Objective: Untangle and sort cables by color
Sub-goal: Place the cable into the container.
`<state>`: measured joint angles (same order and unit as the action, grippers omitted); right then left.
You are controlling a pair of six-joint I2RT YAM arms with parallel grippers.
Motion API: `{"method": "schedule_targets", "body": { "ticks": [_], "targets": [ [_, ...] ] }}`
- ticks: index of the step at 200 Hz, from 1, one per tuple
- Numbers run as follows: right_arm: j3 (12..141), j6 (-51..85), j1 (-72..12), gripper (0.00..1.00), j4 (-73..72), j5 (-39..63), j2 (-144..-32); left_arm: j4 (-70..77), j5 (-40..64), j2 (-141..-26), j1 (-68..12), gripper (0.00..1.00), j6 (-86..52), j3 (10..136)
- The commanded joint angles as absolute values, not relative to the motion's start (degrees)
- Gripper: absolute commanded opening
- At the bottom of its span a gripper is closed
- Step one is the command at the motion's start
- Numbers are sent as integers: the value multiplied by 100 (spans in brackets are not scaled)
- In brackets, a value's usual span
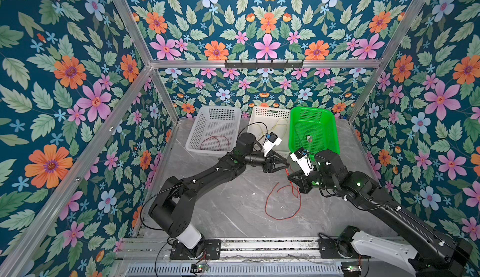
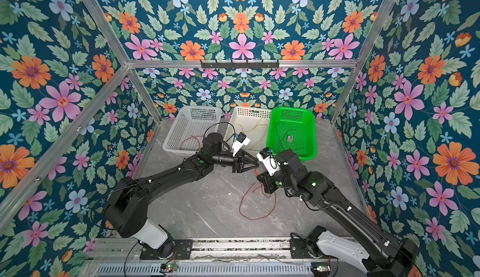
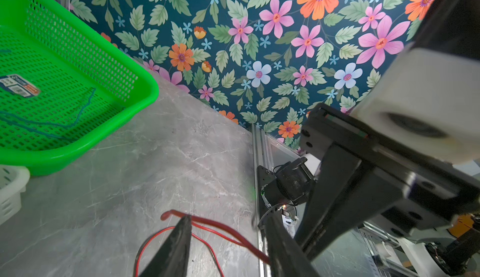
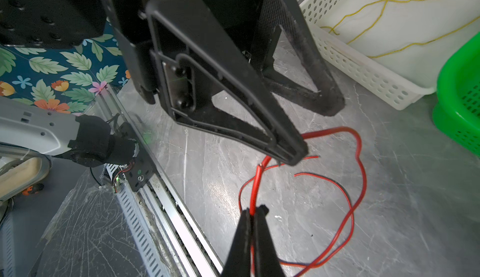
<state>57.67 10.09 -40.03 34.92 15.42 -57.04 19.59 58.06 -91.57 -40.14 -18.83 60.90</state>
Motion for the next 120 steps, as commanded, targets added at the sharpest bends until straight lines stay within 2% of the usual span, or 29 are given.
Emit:
{"method": "schedule_targets", "body": {
  "ticks": [1, 60, 73, 83, 89, 100, 120],
  "targets": [
    [5779, 917, -4007, 0, 3436, 1494, -5712, 2110, 6120, -9234, -4070, 49, -1961, 6126],
    [5779, 881, -4005, 0, 3489, 1477, -5730, 2323, 6451, -9387, -4225, 47, -2152, 6266],
    [5764, 875, -4006, 0, 3478, 1477, -5730, 2357, 6484, -9378, -4227, 41, -2170, 6275],
    [5748, 878, -4004, 0, 3472, 1477, -5730, 2397, 6519, -9370, -4236, 32, -2171, 6275],
    [5744, 879, -4001, 0, 3472, 1486, -5729, 2418, 6533, -9365, -4236, 23, -2185, 6271],
    [5740, 879, -4001, 0, 3467, 1485, -5730, 2481, 6531, -9347, -4236, 0, -2218, 6258],
    [5731, 878, -4005, 0, 3472, 1477, -5730, 2522, 6504, -9317, -4236, 0, -2241, 6240]
  ]
}}
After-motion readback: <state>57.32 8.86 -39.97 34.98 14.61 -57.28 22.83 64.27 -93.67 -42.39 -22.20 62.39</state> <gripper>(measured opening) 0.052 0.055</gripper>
